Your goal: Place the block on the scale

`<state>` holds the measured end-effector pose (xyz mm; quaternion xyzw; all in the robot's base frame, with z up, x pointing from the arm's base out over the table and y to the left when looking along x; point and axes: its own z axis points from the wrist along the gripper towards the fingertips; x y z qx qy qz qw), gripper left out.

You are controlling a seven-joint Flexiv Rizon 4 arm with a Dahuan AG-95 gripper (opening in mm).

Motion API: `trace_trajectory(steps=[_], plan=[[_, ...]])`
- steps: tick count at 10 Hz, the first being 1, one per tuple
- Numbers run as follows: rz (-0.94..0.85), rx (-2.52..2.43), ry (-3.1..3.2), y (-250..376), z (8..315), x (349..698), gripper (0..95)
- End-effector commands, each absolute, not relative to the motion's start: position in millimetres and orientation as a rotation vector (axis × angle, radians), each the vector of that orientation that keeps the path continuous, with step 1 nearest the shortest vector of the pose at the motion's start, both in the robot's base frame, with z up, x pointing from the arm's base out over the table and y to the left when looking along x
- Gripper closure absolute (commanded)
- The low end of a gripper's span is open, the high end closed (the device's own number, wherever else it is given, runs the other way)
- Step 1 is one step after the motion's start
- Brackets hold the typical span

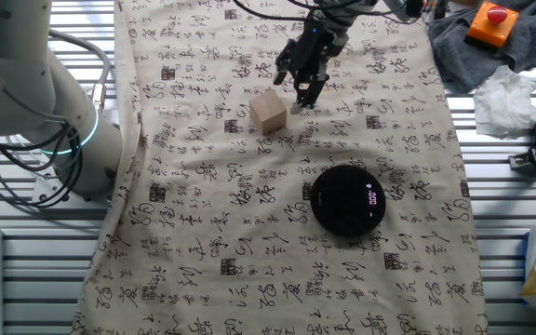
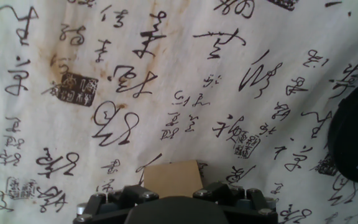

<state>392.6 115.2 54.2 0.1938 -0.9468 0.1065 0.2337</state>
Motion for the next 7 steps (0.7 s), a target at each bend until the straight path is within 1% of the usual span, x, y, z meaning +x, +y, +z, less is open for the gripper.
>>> trace_trajectory(steps=[1,3,4,7], plan=[[0.297,0.532,-2.6,114,53,391,19.0],[0.303,0.538,-2.598,112,53,389,19.0],[0.302,0.551,-2.596,108,53,387,38.0],[0.301,0.56,-2.596,102,52,380,38.0]])
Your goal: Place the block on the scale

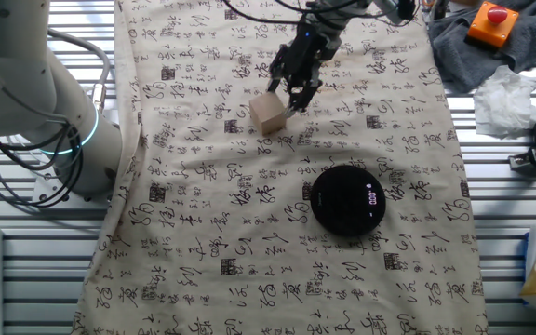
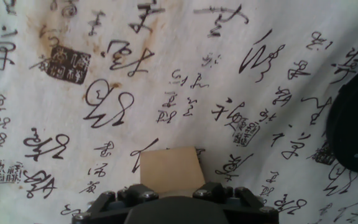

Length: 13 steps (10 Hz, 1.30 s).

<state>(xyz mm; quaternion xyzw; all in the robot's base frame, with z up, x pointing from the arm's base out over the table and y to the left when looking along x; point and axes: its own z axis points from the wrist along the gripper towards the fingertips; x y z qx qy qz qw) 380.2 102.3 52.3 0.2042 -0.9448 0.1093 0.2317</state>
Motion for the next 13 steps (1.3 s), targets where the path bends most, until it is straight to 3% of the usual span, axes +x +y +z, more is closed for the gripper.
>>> trace_trajectory(steps=[1,4,5,13], plan=[[0.3,0.558,-2.599,101.9,51.4,379.0,38.0],[0.305,0.556,-2.609,102.3,47.9,377.0,38.0],[0.302,0.559,-2.614,102.4,47.0,376.5,19.0],[0.309,0.567,-2.636,102.9,43.2,373.0,19.0]])
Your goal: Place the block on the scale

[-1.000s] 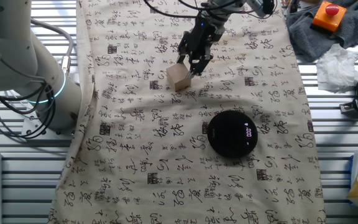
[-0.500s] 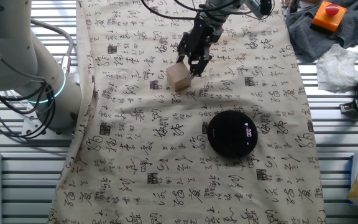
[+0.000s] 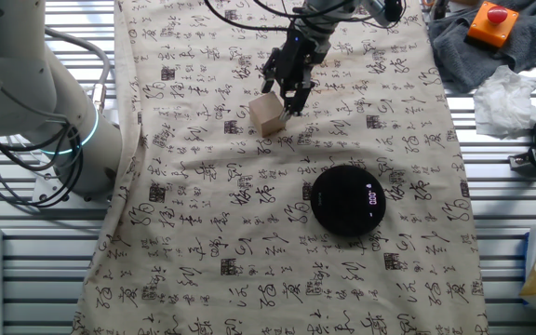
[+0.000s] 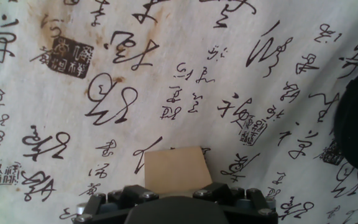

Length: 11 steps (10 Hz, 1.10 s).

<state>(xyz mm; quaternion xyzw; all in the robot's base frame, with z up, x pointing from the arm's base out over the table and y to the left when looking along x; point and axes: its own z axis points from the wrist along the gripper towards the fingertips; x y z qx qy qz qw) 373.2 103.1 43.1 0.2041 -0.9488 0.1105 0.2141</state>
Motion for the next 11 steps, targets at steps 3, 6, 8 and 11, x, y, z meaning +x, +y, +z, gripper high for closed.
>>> trace_trajectory(steps=[3,6,8,11], plan=[[0.301,0.554,-2.663,100.9,43.1,371.2,38.0],[0.296,0.554,-2.678,97.8,43.2,368.9,38.0],[0.312,0.517,-2.702,97.6,43.4,368.4,57.0],[0.3,0.472,-2.731,96.4,48.0,369.8,95.0]])
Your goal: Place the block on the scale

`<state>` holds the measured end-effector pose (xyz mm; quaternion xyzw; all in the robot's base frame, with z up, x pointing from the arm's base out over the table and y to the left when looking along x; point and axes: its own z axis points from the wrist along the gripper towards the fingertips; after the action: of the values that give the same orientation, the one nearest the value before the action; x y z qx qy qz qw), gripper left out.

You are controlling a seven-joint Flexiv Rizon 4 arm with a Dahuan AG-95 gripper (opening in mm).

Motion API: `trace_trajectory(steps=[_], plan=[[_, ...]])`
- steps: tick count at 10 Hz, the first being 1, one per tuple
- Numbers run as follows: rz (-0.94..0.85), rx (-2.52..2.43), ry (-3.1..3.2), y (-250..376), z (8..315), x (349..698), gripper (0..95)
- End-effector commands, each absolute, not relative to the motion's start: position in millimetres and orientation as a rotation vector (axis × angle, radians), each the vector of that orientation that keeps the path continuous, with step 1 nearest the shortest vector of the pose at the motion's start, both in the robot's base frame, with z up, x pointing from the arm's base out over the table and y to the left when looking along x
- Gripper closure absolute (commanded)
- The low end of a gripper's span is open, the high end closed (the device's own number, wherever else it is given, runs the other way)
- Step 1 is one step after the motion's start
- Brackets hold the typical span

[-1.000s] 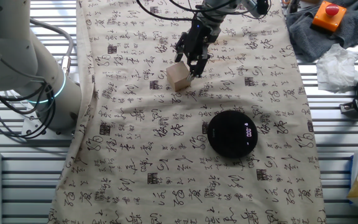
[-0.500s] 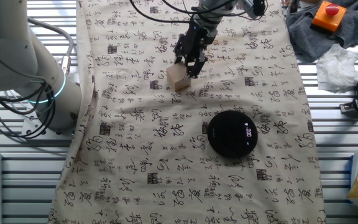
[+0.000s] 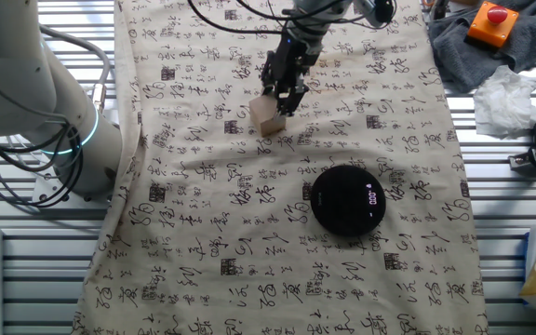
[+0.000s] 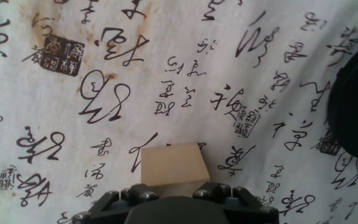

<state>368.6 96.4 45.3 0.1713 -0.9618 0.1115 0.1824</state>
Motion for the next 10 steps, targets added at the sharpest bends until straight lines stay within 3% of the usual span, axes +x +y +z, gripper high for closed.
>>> trace_trajectory(steps=[1,10], plan=[[0.295,0.466,-2.745,96,50,370,95.0],[0.247,0.501,-2.818,78,92,399,95.0]])
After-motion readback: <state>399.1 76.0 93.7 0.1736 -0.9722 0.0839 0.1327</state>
